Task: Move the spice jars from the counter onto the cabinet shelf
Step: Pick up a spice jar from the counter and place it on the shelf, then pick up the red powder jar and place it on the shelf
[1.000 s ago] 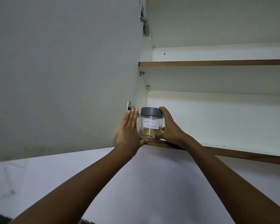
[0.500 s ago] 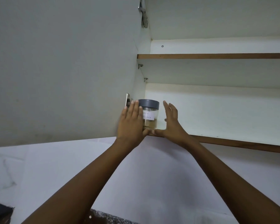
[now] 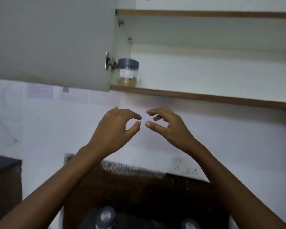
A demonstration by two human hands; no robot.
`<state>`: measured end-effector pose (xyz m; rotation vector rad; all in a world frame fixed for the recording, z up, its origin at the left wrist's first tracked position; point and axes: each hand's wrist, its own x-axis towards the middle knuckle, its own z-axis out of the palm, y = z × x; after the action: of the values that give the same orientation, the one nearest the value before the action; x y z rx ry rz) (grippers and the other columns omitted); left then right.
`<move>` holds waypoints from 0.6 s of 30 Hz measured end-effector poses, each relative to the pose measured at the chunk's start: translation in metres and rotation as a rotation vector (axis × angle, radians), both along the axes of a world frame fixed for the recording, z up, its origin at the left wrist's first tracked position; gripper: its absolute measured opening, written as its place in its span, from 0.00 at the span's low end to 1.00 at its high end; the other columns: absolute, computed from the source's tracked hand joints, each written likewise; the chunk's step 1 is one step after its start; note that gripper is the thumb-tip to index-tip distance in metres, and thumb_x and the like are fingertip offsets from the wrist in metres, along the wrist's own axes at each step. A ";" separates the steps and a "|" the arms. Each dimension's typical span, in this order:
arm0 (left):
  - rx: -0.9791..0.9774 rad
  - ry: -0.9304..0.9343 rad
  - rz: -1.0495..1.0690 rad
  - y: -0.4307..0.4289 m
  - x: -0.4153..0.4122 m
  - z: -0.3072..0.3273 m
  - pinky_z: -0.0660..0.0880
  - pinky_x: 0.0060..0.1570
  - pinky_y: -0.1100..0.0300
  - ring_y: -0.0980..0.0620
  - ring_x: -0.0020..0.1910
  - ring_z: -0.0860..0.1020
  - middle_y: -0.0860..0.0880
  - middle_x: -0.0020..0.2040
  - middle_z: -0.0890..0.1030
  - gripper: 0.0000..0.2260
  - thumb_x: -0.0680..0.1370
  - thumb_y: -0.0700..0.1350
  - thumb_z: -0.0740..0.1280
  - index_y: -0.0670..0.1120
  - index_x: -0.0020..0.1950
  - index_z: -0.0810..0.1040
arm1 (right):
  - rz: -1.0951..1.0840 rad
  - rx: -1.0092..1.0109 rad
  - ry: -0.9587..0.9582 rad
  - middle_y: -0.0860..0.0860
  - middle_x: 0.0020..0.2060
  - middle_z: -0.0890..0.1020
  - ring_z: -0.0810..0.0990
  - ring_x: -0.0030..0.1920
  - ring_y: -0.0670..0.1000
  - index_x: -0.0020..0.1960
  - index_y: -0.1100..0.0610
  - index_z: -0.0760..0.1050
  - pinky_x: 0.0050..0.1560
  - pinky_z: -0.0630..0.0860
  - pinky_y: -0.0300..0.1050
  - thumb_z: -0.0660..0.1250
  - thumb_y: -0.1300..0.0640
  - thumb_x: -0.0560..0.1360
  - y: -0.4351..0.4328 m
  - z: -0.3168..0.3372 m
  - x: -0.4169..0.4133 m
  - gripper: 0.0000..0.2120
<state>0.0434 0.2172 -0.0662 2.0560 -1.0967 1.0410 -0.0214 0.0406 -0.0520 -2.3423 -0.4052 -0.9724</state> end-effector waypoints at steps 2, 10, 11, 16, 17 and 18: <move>0.011 0.101 -0.051 0.005 -0.021 -0.022 0.70 0.57 0.60 0.56 0.56 0.76 0.57 0.57 0.80 0.15 0.77 0.56 0.58 0.53 0.57 0.79 | 0.027 0.013 0.061 0.43 0.55 0.76 0.76 0.53 0.42 0.58 0.48 0.75 0.50 0.68 0.28 0.68 0.48 0.73 0.004 -0.026 -0.020 0.15; 0.092 0.403 -0.166 0.025 -0.092 -0.121 0.74 0.56 0.59 0.59 0.53 0.78 0.56 0.54 0.82 0.13 0.76 0.51 0.61 0.51 0.55 0.81 | 0.112 0.051 0.254 0.45 0.52 0.78 0.76 0.51 0.41 0.57 0.50 0.76 0.51 0.71 0.30 0.71 0.52 0.71 0.010 -0.134 -0.095 0.14; 0.118 0.423 -0.162 0.029 -0.098 -0.134 0.74 0.55 0.60 0.59 0.52 0.78 0.55 0.54 0.82 0.14 0.76 0.51 0.61 0.50 0.56 0.81 | 0.126 0.053 0.288 0.46 0.53 0.78 0.76 0.52 0.43 0.58 0.52 0.76 0.52 0.71 0.32 0.71 0.53 0.71 0.011 -0.148 -0.103 0.15; 0.259 0.588 -0.150 0.052 -0.121 -0.219 0.74 0.53 0.62 0.57 0.52 0.78 0.51 0.54 0.81 0.13 0.76 0.48 0.63 0.46 0.57 0.80 | 0.148 0.105 0.517 0.46 0.56 0.74 0.74 0.56 0.45 0.61 0.53 0.75 0.55 0.71 0.36 0.71 0.55 0.71 0.015 -0.233 -0.138 0.18; 0.296 0.646 -0.125 0.057 -0.125 -0.241 0.74 0.54 0.59 0.55 0.52 0.78 0.50 0.55 0.81 0.12 0.77 0.46 0.64 0.46 0.57 0.80 | 0.139 0.090 0.566 0.45 0.56 0.74 0.73 0.57 0.44 0.61 0.53 0.74 0.57 0.70 0.37 0.70 0.54 0.72 0.018 -0.252 -0.142 0.19; 0.331 0.705 -0.100 0.061 -0.128 -0.264 0.74 0.56 0.56 0.54 0.54 0.78 0.49 0.56 0.81 0.11 0.77 0.44 0.65 0.46 0.58 0.80 | 0.131 0.077 0.610 0.45 0.56 0.73 0.72 0.58 0.44 0.62 0.52 0.74 0.58 0.69 0.37 0.71 0.54 0.72 0.020 -0.270 -0.143 0.19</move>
<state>-0.0849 0.2781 -0.3299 2.3128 -1.0088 0.0404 -0.1647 0.0610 -0.3217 -2.3601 -0.2610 -0.1803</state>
